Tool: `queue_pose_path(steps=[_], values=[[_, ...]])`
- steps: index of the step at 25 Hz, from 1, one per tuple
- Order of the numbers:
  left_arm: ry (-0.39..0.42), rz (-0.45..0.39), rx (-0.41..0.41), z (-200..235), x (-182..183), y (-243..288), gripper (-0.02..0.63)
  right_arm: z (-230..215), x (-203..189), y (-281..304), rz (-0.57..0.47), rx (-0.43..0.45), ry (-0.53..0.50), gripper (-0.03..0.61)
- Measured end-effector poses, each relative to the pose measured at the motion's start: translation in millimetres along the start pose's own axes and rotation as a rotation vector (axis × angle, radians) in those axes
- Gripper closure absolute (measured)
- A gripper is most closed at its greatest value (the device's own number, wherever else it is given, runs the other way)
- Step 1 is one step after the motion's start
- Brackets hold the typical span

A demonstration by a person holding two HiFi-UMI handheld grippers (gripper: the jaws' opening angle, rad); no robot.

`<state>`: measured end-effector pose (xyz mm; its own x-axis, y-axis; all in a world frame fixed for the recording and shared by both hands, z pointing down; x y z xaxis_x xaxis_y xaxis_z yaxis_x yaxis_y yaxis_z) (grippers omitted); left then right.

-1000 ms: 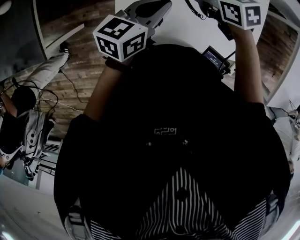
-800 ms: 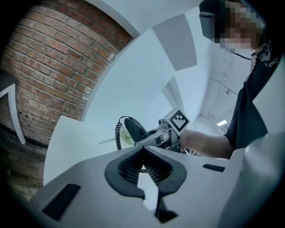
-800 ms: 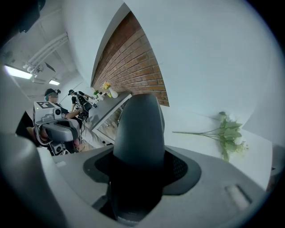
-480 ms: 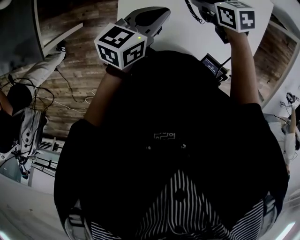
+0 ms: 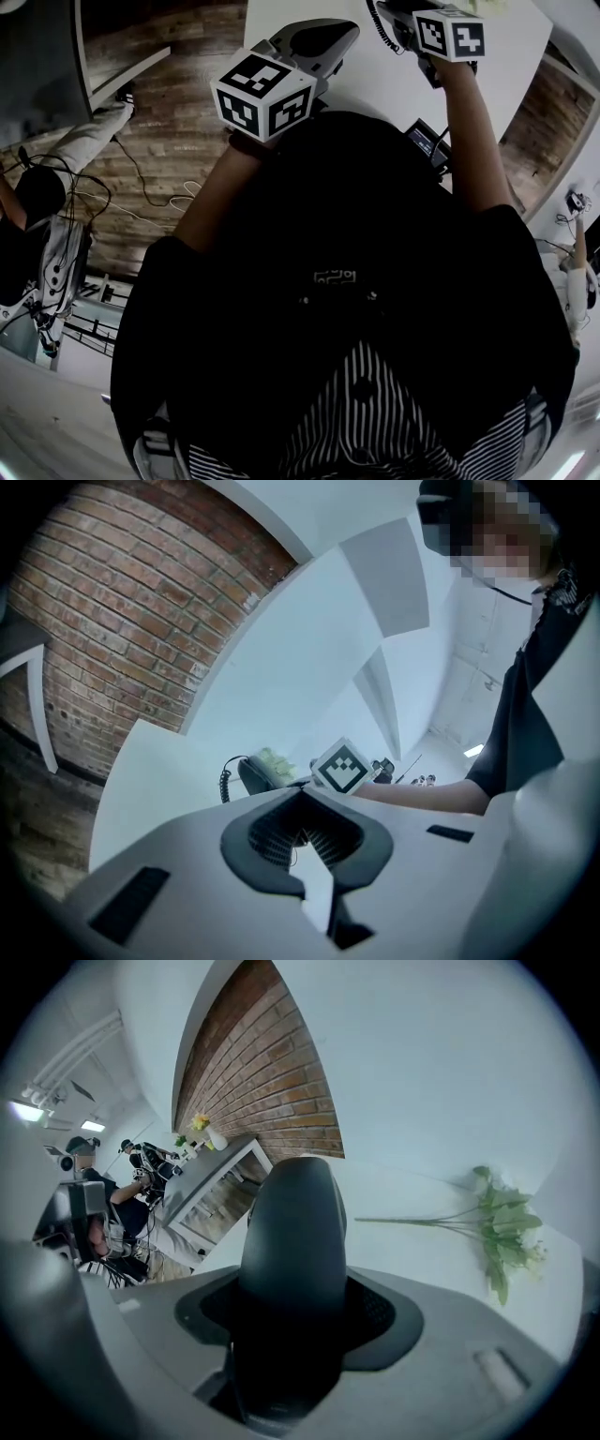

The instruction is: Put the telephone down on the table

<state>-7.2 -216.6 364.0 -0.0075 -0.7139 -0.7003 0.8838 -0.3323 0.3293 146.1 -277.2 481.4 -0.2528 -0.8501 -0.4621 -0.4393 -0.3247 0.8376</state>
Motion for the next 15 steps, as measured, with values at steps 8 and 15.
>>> queue_pose_path(steps=[8, 15], values=[[0.016, -0.004, -0.022, 0, 5, 28, 0.612, -1, -25, 27, 0.039, -0.024, 0.027, 0.301], [0.021, -0.008, -0.028, 4, 12, 28, 0.612, -7, -39, 40, 0.083, -0.036, 0.033, 0.301]])
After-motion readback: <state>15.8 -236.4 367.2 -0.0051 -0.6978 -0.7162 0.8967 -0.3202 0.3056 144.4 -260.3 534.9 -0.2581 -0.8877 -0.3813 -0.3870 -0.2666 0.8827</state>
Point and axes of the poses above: the fingertips, and each gripper's own axes: y forward along the fingers, z to its left, x out of its top, the point moved 5 cm from there along -y, backward along the fingers, and after that the axes turned 4 degrees about -x, right-handed, at the moved point
